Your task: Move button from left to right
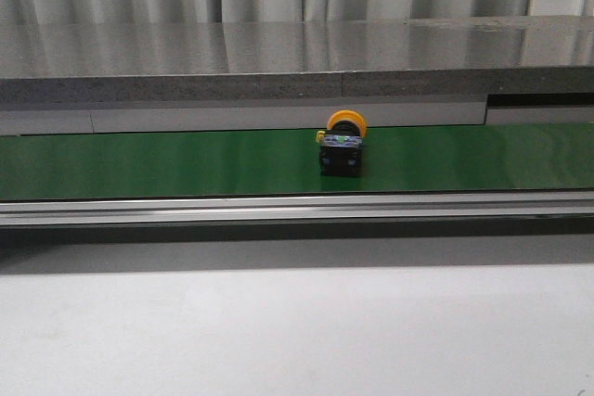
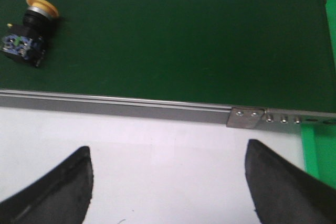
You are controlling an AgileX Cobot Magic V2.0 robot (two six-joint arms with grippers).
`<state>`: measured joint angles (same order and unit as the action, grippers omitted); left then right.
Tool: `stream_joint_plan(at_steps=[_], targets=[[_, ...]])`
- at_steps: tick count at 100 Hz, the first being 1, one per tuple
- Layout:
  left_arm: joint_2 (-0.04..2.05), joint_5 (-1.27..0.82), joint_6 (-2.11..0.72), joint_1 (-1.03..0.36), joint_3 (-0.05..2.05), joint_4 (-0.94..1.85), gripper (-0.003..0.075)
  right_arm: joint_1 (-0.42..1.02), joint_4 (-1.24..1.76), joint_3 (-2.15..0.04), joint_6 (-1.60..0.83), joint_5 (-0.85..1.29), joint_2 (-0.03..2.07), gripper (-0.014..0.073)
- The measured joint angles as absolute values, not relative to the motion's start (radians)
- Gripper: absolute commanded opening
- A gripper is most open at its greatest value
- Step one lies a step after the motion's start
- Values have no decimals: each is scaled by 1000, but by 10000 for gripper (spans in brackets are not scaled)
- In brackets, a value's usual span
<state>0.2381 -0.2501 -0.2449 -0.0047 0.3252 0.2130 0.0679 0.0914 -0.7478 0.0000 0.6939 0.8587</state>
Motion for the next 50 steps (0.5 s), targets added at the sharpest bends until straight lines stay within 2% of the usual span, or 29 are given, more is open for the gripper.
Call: stream_joint_plan(at_steps=[23,50], targets=[[238,-250,-245,-5,325,213,-20,79,146,-828,0,694,931,614],[238,-250,-245,-5,325,213,-20,159,150,-977,0,704,1177,614]])
